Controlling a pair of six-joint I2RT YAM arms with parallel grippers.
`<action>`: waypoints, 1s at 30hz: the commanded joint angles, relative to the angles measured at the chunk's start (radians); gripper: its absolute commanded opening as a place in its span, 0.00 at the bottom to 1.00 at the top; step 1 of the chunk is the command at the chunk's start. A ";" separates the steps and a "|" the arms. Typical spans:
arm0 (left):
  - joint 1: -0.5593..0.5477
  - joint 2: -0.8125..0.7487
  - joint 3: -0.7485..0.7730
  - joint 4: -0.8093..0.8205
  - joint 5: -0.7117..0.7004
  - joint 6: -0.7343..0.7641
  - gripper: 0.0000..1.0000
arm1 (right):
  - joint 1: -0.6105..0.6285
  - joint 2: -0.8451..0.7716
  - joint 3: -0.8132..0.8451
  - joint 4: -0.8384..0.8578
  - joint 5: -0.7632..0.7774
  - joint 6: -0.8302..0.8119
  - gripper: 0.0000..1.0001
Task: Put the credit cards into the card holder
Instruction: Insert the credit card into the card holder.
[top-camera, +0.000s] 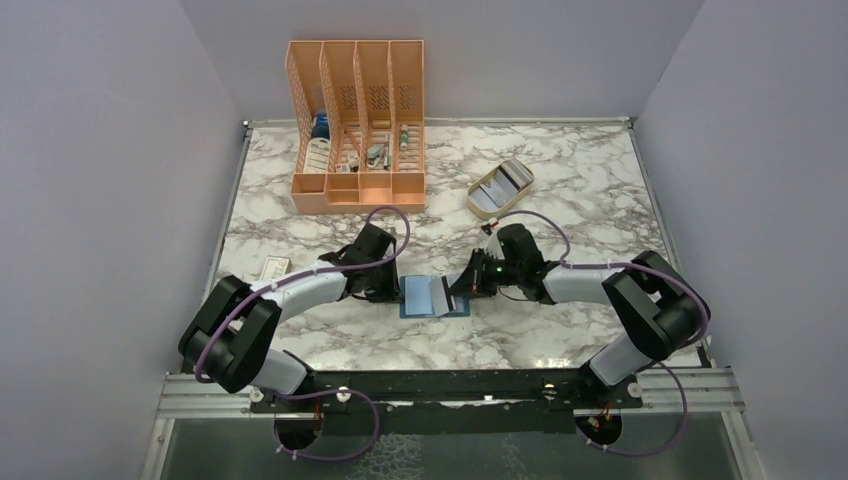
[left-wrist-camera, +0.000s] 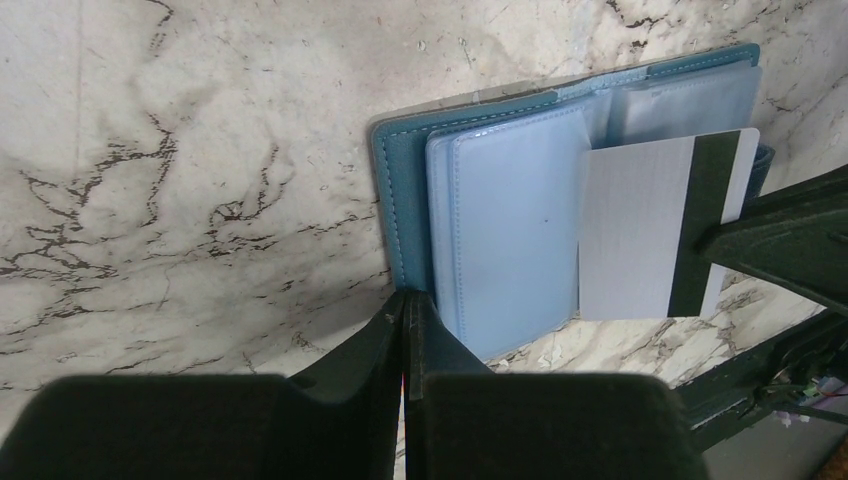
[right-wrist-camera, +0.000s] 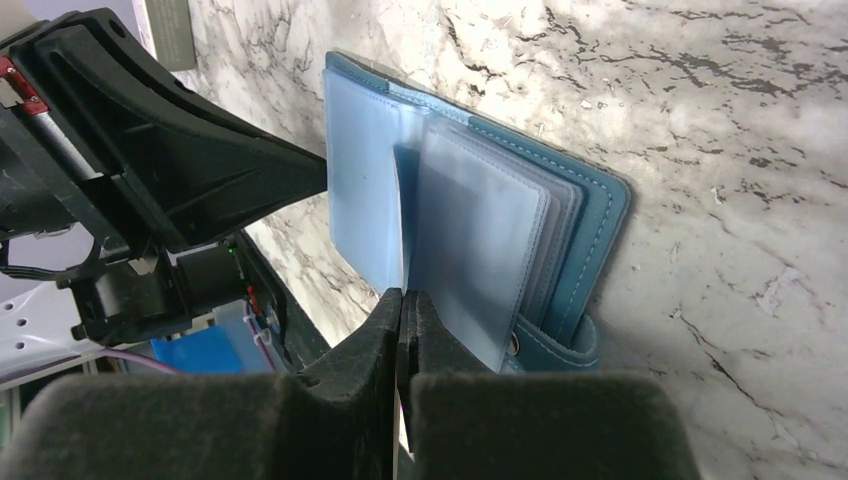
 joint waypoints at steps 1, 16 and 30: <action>0.004 0.005 0.000 0.011 -0.008 0.011 0.06 | 0.006 0.049 0.026 0.065 -0.035 0.007 0.01; 0.003 -0.015 -0.041 0.047 0.043 -0.023 0.06 | 0.006 0.081 -0.018 0.160 0.036 0.055 0.01; 0.003 -0.043 -0.094 0.092 0.093 -0.050 0.06 | 0.015 0.044 -0.075 0.230 0.124 0.091 0.01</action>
